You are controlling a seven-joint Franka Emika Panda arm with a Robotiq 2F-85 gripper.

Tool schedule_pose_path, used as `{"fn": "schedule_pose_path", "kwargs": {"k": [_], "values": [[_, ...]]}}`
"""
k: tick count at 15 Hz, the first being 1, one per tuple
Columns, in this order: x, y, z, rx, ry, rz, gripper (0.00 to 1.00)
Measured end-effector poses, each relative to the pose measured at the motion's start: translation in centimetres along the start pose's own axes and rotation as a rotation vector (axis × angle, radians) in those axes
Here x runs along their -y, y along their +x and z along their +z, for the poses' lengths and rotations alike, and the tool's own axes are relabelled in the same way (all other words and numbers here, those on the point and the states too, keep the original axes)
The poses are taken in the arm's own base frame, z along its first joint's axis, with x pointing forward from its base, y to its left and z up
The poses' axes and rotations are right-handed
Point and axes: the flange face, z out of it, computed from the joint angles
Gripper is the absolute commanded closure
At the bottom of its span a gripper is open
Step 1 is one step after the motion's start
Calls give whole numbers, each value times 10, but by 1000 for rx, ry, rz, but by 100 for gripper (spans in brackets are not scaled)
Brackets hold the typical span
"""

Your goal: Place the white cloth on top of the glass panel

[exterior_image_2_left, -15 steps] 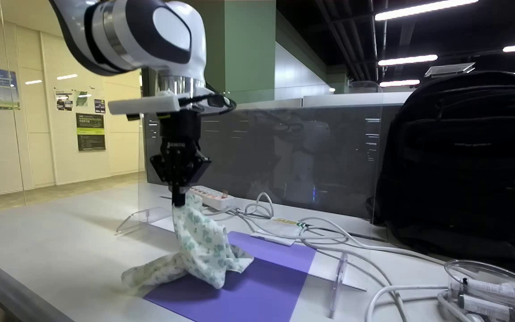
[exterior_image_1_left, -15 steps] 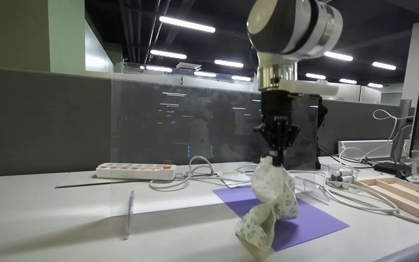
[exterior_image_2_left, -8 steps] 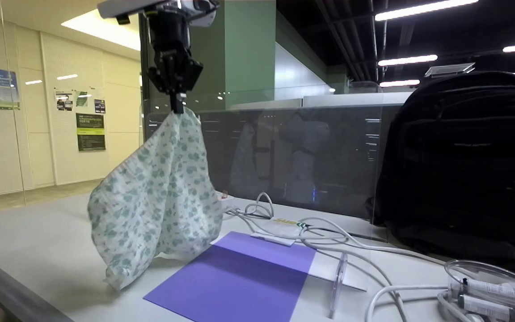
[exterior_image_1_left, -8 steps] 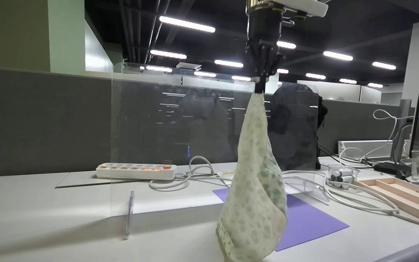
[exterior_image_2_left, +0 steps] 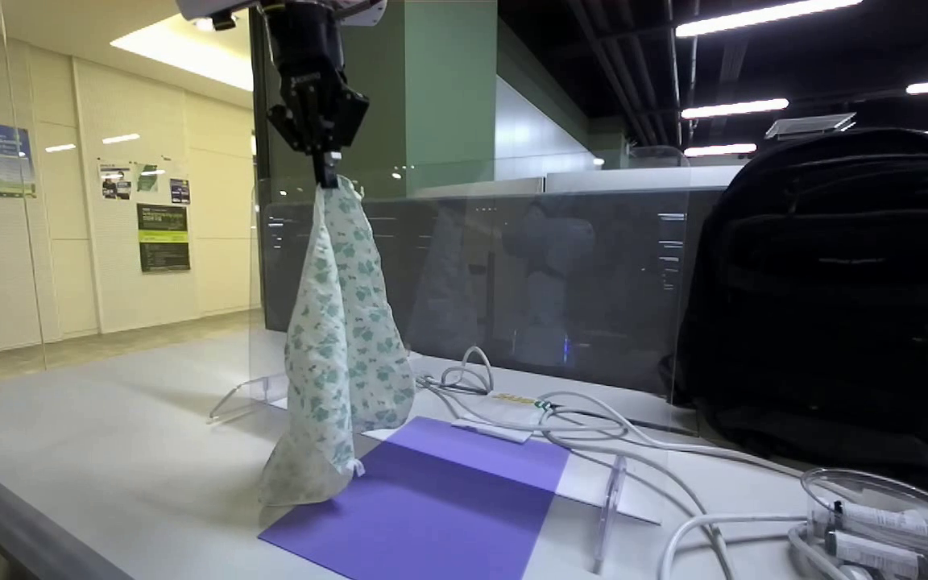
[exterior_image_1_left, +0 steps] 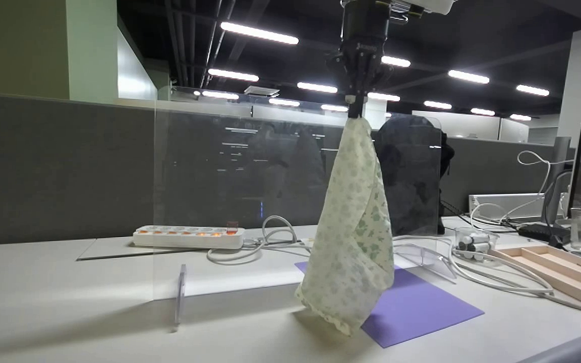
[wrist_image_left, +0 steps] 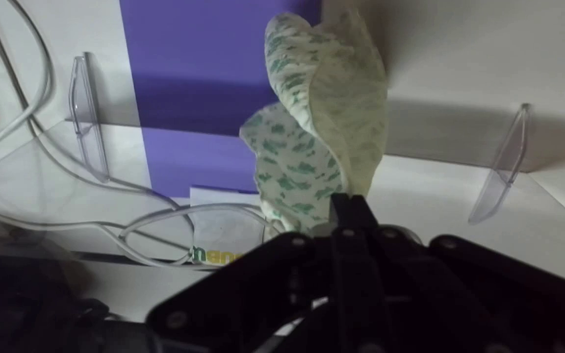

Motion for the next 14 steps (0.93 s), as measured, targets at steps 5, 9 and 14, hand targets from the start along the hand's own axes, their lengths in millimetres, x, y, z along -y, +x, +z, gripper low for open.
{"fn": "schedule_pose_path", "kwargs": {"k": [5, 9, 14], "values": [[-1, 27, -13, -195, -10, -13, 100], [-2, 49, -39, -343, -30, -33, 100], [-6, 72, -86, -517, -49, -42, 100]]}}
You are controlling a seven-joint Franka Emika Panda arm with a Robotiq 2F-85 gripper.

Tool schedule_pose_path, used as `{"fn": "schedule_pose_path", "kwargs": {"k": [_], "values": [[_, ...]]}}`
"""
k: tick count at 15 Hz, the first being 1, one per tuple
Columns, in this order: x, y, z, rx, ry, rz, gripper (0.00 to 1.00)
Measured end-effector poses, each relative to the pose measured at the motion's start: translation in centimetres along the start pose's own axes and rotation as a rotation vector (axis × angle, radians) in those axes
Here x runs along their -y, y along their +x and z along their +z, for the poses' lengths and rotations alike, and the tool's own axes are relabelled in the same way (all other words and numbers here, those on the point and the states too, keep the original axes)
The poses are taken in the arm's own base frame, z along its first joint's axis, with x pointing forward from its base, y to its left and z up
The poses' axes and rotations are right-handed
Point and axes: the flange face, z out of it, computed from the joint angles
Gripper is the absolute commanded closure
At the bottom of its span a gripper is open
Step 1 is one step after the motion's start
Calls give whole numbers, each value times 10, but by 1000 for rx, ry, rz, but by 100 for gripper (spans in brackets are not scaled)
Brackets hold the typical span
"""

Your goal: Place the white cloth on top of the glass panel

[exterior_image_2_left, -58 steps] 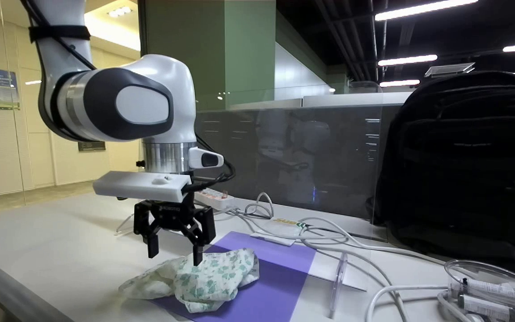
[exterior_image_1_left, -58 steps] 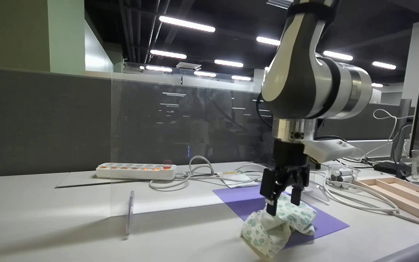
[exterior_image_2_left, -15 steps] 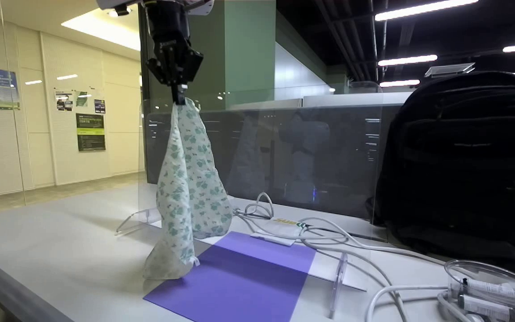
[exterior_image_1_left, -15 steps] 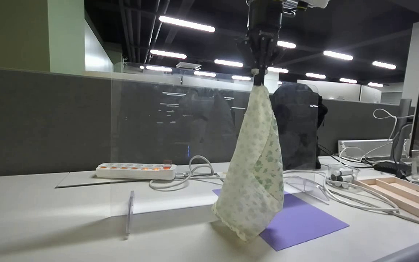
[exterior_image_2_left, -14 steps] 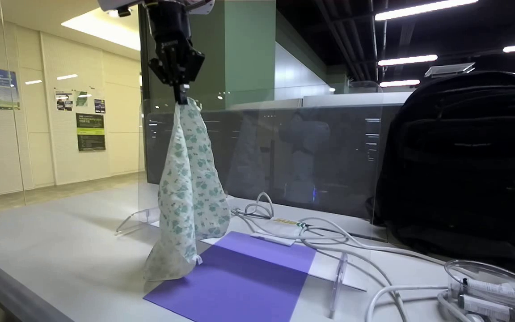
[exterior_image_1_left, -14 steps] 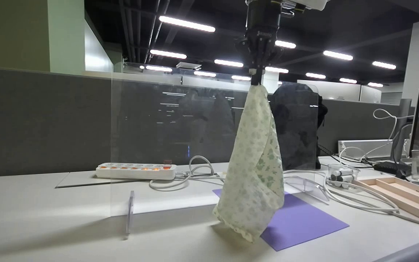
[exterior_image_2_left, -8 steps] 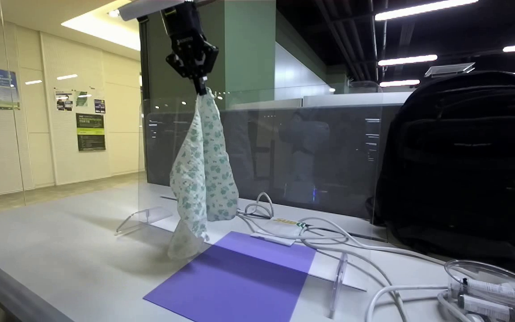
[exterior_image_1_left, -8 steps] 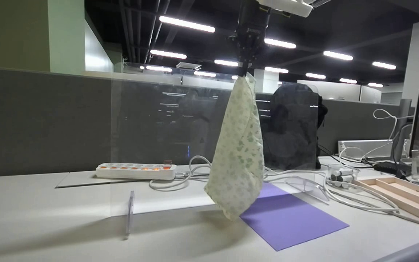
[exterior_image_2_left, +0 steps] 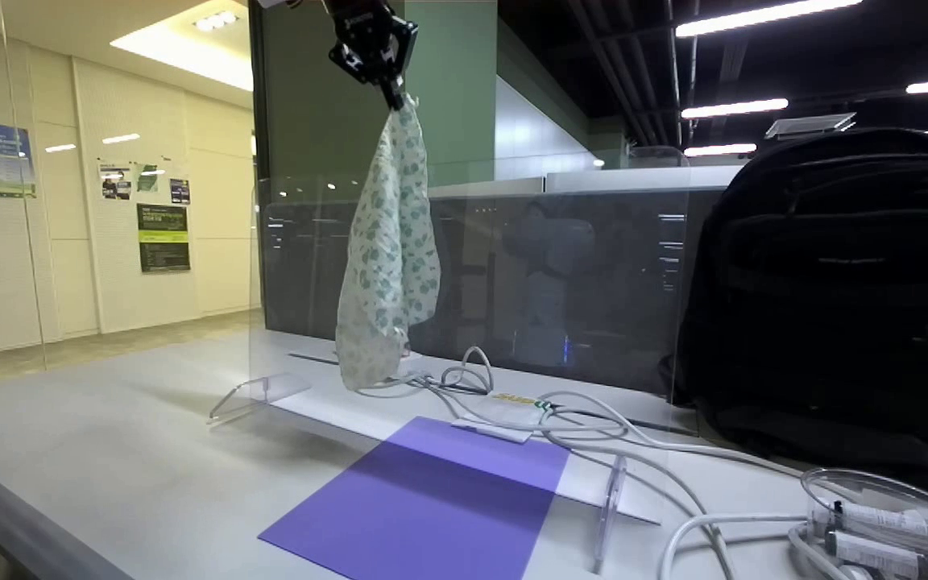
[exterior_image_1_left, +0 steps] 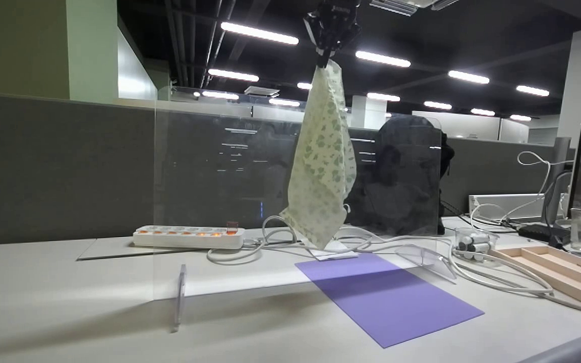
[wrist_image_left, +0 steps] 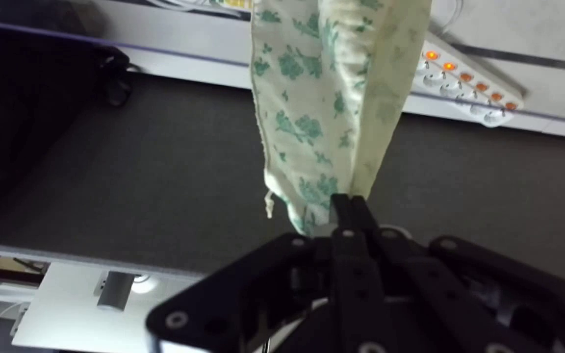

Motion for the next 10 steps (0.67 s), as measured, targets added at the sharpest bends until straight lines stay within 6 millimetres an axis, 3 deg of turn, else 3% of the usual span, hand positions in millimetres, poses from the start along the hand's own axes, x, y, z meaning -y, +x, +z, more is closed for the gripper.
{"fn": "schedule_pose_path", "kwargs": {"k": [5, 10], "values": [[-30, 31, -8, -136, -60, 26, 100], [-57, 43, 31, -162, -181, 77, 100]]}}
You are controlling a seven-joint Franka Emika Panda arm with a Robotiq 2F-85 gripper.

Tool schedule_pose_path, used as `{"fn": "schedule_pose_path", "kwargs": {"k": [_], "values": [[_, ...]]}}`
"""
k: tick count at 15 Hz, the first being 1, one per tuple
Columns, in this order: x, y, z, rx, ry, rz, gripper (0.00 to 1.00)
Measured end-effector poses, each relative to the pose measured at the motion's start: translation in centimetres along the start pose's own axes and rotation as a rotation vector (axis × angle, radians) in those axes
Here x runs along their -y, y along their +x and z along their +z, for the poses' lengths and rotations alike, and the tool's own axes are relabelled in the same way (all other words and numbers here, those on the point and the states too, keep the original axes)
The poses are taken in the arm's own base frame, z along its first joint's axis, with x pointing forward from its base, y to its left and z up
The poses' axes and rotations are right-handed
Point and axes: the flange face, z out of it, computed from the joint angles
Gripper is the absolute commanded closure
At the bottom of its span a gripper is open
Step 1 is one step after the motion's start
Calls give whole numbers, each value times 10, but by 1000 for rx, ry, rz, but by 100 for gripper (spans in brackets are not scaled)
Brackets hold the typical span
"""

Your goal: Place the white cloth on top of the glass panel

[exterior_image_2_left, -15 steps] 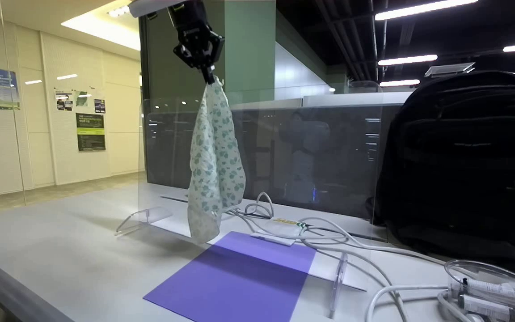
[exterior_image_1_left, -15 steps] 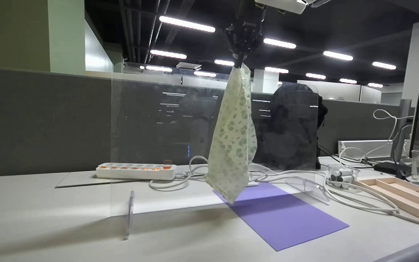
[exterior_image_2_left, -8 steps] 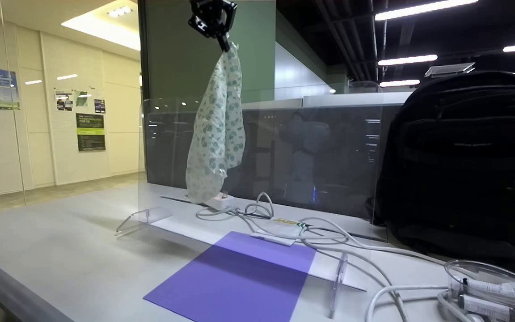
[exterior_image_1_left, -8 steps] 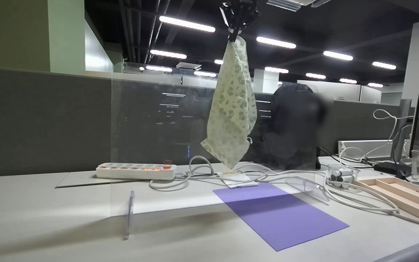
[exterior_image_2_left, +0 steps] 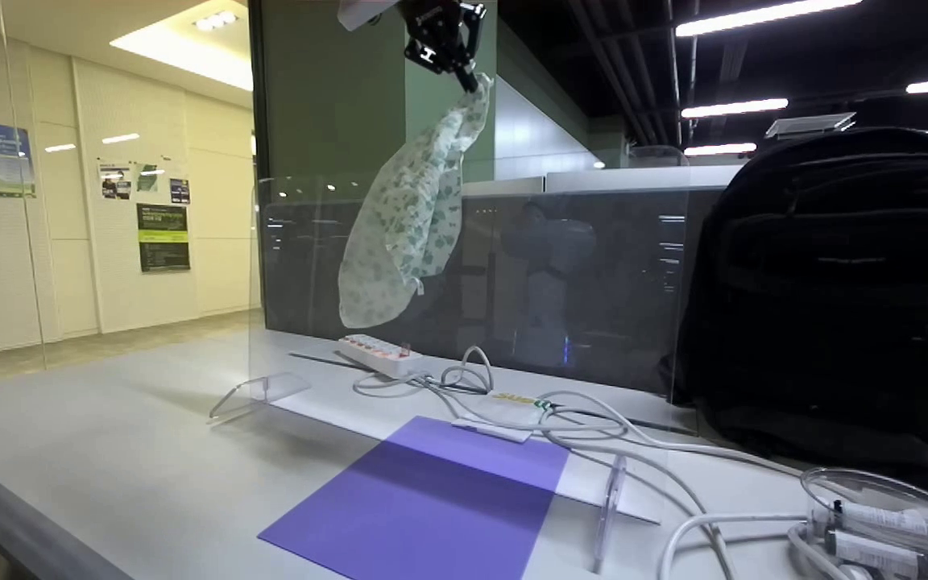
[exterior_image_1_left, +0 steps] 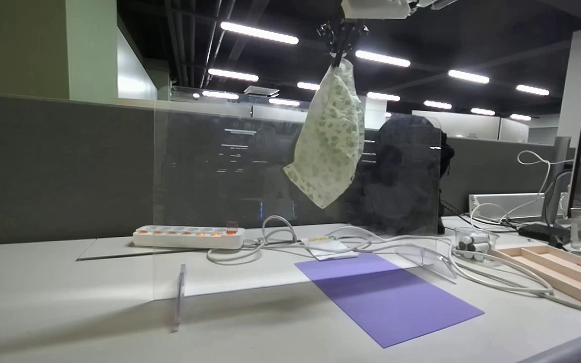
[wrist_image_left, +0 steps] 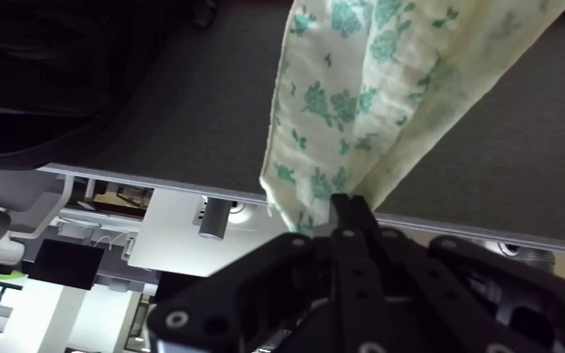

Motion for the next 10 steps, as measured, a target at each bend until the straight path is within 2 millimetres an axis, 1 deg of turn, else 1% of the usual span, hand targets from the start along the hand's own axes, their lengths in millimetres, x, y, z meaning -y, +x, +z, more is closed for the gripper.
{"fn": "schedule_pose_path", "kwargs": {"k": [2, 6, 8, 10], "values": [[4, 4, 14, 8, -41, 18, 100], [22, 10, 30, 52, -91, 50, 100], [25, 8, 41, 78, -104, 69, 100], [27, 3, 58, 111, -105, 87, 100]]}}
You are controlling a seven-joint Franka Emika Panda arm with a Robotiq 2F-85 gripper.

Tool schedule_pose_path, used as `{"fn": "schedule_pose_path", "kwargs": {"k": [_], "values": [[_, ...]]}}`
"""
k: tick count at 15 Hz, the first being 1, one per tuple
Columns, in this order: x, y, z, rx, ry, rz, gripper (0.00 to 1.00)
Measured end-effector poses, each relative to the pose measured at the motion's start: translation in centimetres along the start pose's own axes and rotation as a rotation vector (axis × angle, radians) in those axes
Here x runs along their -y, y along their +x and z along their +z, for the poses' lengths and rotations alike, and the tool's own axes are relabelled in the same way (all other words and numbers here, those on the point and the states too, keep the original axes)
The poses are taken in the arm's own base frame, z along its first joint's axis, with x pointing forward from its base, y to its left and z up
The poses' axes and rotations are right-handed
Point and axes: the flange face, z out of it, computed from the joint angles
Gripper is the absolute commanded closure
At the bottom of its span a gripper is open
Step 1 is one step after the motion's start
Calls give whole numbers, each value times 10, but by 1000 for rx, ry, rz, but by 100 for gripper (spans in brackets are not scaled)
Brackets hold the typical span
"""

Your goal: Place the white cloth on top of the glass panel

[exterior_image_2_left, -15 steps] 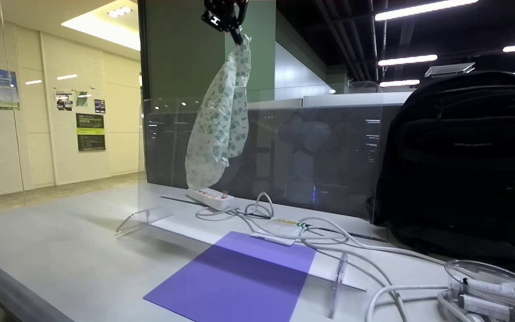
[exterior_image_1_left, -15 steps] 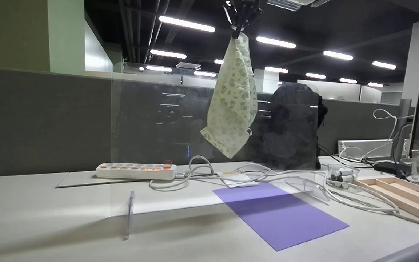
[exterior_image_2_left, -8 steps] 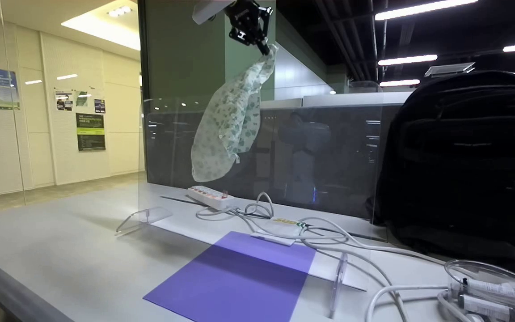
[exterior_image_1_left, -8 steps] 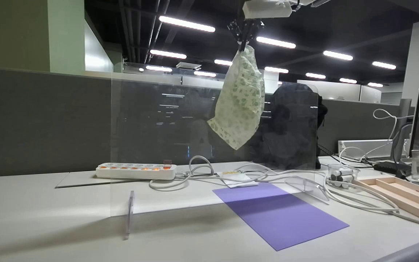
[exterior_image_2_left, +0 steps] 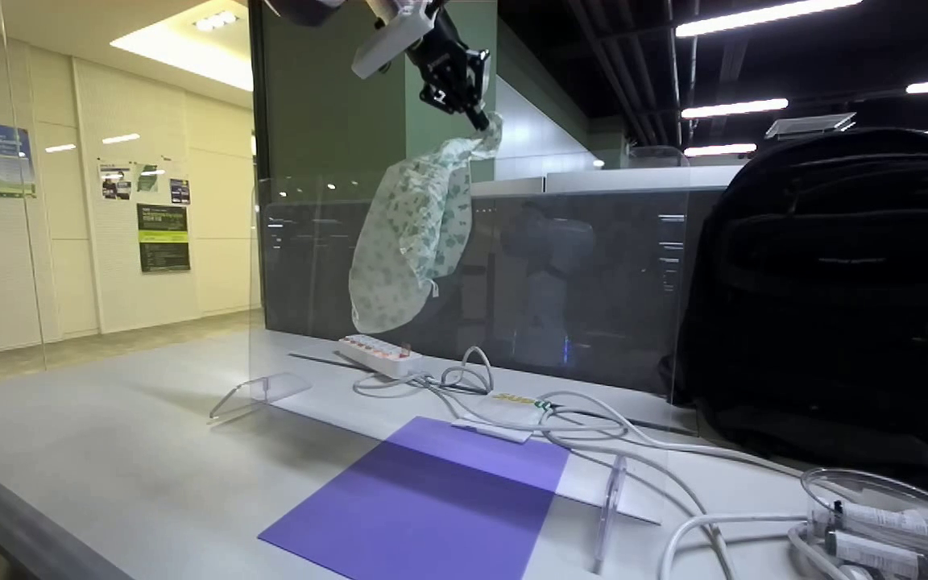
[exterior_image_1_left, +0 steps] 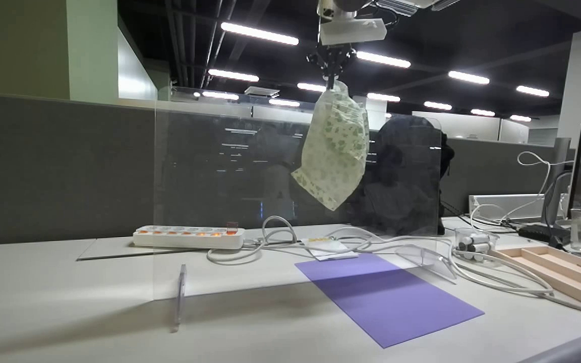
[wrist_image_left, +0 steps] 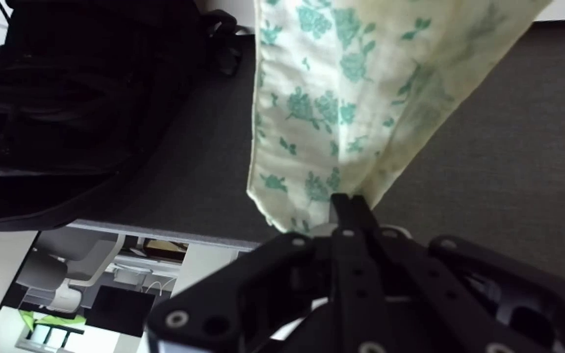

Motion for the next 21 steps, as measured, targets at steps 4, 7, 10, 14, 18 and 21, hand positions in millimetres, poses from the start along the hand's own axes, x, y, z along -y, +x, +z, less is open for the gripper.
{"fn": "schedule_pose_path", "kwargs": {"k": [4, 7, 10, 14, 18, 21], "values": [[12, -13, 40, 77, 36, 39, 100], [23, -15, 57, 109, 66, 80, 100], [28, -13, 65, 119, 79, 107, 73], [26, -9, 70, 128, 85, 144, 46], [19, 4, 65, 103, 75, 163, 19], [20, 11, 55, 104, 67, 165, 2]]}}
